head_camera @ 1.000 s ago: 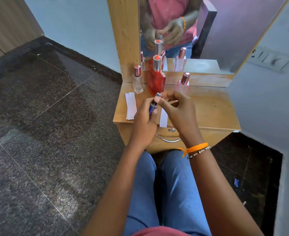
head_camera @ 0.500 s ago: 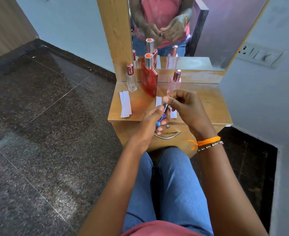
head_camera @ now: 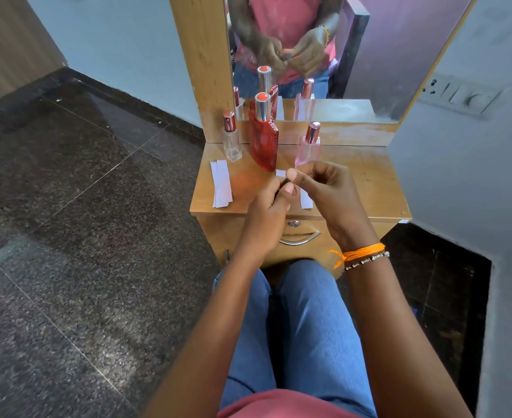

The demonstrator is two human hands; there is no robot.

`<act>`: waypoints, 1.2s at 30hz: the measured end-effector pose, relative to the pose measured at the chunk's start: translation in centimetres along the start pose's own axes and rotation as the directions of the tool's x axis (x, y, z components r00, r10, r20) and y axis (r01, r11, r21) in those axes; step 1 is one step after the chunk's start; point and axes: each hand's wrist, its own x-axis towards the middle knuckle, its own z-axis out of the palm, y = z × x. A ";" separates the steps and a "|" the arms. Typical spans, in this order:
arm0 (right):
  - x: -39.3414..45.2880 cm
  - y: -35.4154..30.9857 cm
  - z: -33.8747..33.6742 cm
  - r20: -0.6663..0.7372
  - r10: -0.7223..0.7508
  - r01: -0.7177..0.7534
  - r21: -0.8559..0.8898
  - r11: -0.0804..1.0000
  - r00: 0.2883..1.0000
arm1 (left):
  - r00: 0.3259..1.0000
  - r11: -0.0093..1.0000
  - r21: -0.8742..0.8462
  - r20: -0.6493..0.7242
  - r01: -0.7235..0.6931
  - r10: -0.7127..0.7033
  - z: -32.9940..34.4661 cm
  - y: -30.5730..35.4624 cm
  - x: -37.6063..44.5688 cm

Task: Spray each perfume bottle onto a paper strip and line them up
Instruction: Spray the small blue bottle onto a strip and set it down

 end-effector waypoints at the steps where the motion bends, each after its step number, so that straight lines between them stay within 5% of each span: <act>1: -0.2 -0.2 0.1 0.008 -0.009 0.008 0.020 1.000 1.000 | 1.000 1.000 -0.012 0.023 0.016 -0.016 -0.2 0.3 0.1; 7: 1.0 -1.3 -3.4 -0.145 0.000 0.019 0.129 0.991 0.989 | 0.925 0.917 -0.247 0.297 0.313 -0.236 -1.2 -0.1 -1.6; 10: 0.9 0.2 -4.5 -0.135 -0.012 -0.008 -0.148 0.989 0.991 | 0.962 0.933 -0.265 0.189 0.242 -0.196 -1.2 -0.6 -1.2; 13: 0.5 3.3 -4.3 -0.224 -0.076 -0.048 -0.502 0.864 0.972 | 0.977 0.954 -0.227 0.127 0.194 -0.169 -1.2 -0.4 -0.4; 18: 0.6 5.8 -4.5 -0.219 -0.173 -0.021 -0.674 0.739 0.960 | 0.991 0.973 -0.187 0.031 0.136 -0.133 -1.0 -0.8 -0.1; 26: 0.5 3.4 -3.7 -0.225 -0.268 0.069 -0.633 0.771 0.937 | 0.999 0.988 -0.146 0.008 0.042 -0.041 -0.2 -0.5 1.3; 31: 0.2 1.7 -2.6 0.062 -0.068 0.080 -0.220 0.972 0.996 | 0.999 0.994 -0.105 -0.035 -0.029 0.026 0.5 0.2 2.6; 36: 0.3 2.3 -2.5 0.046 -0.075 0.085 -0.261 0.962 0.996 | 1.000 0.996 -0.091 -0.003 -0.015 0.015 1.0 -0.2 3.1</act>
